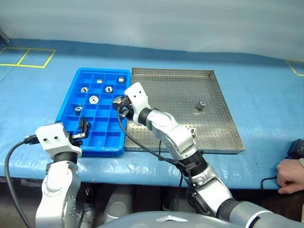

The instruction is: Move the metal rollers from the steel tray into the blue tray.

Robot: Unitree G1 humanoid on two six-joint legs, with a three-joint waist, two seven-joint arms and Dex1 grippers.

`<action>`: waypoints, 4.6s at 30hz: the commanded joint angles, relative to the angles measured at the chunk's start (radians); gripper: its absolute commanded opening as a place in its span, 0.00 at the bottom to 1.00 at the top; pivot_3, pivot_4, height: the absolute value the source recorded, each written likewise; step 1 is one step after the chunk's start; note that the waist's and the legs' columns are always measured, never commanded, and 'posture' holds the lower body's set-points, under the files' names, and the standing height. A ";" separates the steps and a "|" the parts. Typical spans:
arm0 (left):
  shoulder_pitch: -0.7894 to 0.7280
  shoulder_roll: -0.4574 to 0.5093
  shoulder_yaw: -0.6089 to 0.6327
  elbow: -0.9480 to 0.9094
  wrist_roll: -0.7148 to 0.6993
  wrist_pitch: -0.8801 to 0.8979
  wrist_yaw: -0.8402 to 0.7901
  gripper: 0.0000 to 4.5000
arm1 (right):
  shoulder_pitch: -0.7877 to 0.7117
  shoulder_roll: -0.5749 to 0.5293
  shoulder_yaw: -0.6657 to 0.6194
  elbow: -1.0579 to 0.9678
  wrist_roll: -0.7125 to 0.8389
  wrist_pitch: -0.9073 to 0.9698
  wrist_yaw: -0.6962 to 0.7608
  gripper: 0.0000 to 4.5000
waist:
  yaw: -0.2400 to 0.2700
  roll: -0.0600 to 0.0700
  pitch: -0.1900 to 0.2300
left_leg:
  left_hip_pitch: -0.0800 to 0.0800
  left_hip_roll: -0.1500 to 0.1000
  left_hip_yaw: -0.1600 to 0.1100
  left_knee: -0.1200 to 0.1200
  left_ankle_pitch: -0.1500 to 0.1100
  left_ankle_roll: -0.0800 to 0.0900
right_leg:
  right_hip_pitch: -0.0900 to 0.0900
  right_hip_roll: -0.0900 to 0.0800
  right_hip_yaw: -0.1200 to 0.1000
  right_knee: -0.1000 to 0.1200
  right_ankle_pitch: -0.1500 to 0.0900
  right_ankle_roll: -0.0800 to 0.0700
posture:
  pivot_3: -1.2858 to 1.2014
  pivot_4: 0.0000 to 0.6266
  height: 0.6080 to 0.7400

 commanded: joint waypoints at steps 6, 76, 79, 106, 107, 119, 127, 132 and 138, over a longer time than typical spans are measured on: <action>0.137 -0.047 -0.019 -0.119 0.039 -0.105 -0.011 0.90 | -0.097 0.056 -0.026 0.165 -0.026 -0.138 0.046 0.26 | 0.049 0.002 0.001 | -0.001 0.001 -0.001 0.000 0.000 0.000 | -0.001 0.001 -0.001 0.000 -0.001 0.001 | 0.75 0.24 1.00; -0.208 0.096 -0.358 0.146 -0.005 0.014 -0.377 0.91 | 0.070 -0.100 -0.543 0.002 -0.158 0.062 -0.462 0.91 | -0.117 0.009 -0.002 | 0.003 0.000 -0.005 0.003 -0.002 -0.007 | 0.004 0.007 -0.008 0.005 0.001 -0.003 | 0.56 0.24 1.00; -0.195 0.105 -0.385 0.139 -0.007 0.021 -0.390 0.91 | 0.032 -0.086 -0.576 0.093 -0.130 0.028 -0.467 0.91 | -0.121 0.009 -0.001 | 0.006 0.001 -0.003 0.002 -0.002 -0.006 | 0.004 0.008 -0.003 0.006 0.001 -0.003 | 0.56 0.24 1.00; -0.105 0.035 -0.304 0.086 0.040 -0.051 -0.246 0.91 | -0.111 -0.061 -0.381 0.211 -0.065 -0.008 -0.281 0.37 | -0.105 0.011 0.000 | 0.007 0.002 0.003 0.001 -0.002 -0.004 | 0.003 0.007 0.004 0.006 0.003 0.000 | 0.63 0.24 1.00; -0.098 0.033 -0.285 0.079 0.043 -0.060 -0.234 0.91 | -0.114 -0.061 -0.329 0.178 -0.068 0.013 -0.235 0.37 | -0.102 0.011 0.000 | 0.007 0.002 0.003 0.000 -0.002 -0.004 | 0.003 0.007 0.004 0.006 0.003 0.000 | 0.63 0.24 1.00; 0.079 0.051 -0.120 -0.030 0.062 -0.086 -0.179 0.91 | -0.166 0.003 -0.018 0.099 -0.086 0.083 0.013 0.37 | -0.028 0.010 0.000 | 0.006 0.003 0.001 0.000 -0.002 -0.004 | 0.003 0.005 0.001 0.003 -0.001 0.003 | 0.69 0.24 1.00; 0.167 0.035 -0.093 -0.056 0.047 -0.099 -0.182 0.91 | -0.102 0.020 0.064 0.072 -0.090 0.103 0.078 0.37 | 0.024 0.009 0.000 | 0.004 0.003 -0.003 0.000 -0.002 -0.004 | 0.003 0.004 -0.002 0.002 -0.005 -0.002 | 0.71 0.24 1.00; 0.172 0.040 -0.111 -0.054 0.046 -0.101 -0.194 0.91 | -0.041 -0.021 0.079 0.022 -0.100 0.149 0.091 0.37 | 0.045 0.009 0.000 | 0.002 0.003 -0.004 0.000 -0.002 -0.004 | 0.002 0.004 -0.004 0.002 -0.005 -0.002 | 0.70 0.24 1.00; 0.155 0.045 -0.127 -0.041 0.040 -0.099 -0.210 0.91 | 0.025 -0.074 0.077 -0.063 -0.100 0.214 0.094 0.53 | 0.058 0.009 0.000 | 0.001 0.002 -0.004 0.000 -0.002 -0.005 | 0.001 0.005 -0.005 0.002 -0.005 -0.002 | 0.69 0.24 1.00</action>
